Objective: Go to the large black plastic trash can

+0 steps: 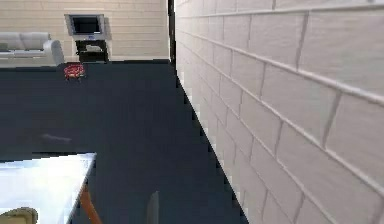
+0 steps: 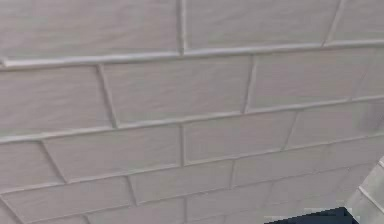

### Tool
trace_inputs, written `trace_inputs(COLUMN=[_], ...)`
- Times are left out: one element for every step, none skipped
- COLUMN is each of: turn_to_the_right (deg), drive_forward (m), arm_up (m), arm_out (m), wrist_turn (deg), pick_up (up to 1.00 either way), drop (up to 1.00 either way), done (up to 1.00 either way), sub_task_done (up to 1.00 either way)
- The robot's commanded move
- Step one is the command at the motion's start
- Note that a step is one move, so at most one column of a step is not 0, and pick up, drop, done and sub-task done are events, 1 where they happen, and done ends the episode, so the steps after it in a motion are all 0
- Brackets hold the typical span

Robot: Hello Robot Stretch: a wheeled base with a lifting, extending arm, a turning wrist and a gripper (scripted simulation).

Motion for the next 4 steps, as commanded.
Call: trace_inputs(turn_to_the_right=[0.0,42.0,0.0,-45.0], drive_forward=[0.25,0.0,0.35,0.0], arm_up=[0.0,0.0,0.0,0.0], arm_out=[0.0,0.0,0.0,0.0], wrist_turn=[0.0,0.0,0.0,0.0], pick_up=[0.0,0.0,0.0,0.0], drop=[0.0,0.0,0.0,0.0], done=[0.0,0.0,0.0,0.0], sub_task_done=[0.0,0.0,0.0,0.0])
